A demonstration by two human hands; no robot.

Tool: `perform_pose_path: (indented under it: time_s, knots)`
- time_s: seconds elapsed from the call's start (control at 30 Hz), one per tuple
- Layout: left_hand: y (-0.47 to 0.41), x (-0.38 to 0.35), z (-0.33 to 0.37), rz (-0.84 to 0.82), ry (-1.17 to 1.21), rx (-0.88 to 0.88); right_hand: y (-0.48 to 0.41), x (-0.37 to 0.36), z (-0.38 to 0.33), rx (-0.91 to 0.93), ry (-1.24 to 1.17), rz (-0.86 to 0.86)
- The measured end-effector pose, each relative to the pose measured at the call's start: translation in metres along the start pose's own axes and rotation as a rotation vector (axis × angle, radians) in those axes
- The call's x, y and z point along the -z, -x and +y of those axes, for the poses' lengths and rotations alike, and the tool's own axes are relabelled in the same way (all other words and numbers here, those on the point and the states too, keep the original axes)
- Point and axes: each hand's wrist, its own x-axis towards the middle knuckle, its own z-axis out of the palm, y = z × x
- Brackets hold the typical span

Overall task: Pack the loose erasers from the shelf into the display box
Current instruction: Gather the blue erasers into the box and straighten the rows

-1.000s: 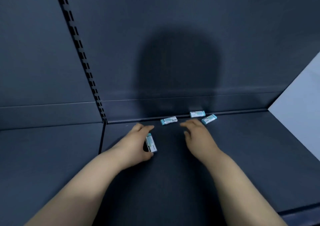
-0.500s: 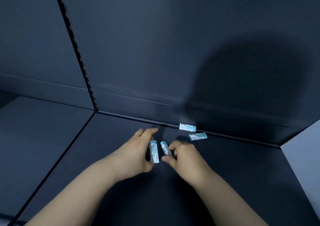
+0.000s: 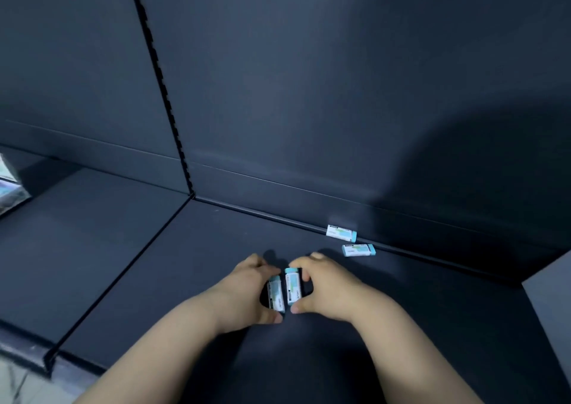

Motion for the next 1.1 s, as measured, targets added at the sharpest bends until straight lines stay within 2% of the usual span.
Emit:
perform_pose_path:
  time_s: [0.17, 0.3, 0.4, 0.57, 0.77, 0.97, 1.1]
  knots:
    - [0.006, 0.009, -0.009, 0.184, -0.009, -0.100, 0.000, -0.009, -0.010, -0.001, -0.128, 0.152]
    - [0.016, 0.033, -0.030, 0.319, -0.241, -0.144, -0.011, -0.019, -0.042, -0.006, -0.179, 0.252]
    - [0.025, 0.053, -0.058, 0.393, -0.307, -0.150, -0.020, -0.030, -0.076, -0.011, -0.219, 0.305]
    - [0.040, 0.094, -0.119, 0.454, -0.314, -0.288, -0.046, -0.060, -0.149, -0.060, -0.241, 0.404]
    - [0.064, 0.137, -0.177, 0.426, -0.352, -0.411, -0.064, -0.094, -0.222, -0.164, -0.297, 0.563]
    - [0.093, 0.139, -0.194, 0.514, -0.326, -0.527, -0.048, -0.118, -0.254, -0.207, -0.283, 0.630]
    - [0.107, 0.133, -0.199, 0.541, -0.323, -0.514, -0.039, -0.130, -0.262, -0.217, -0.296, 0.622]
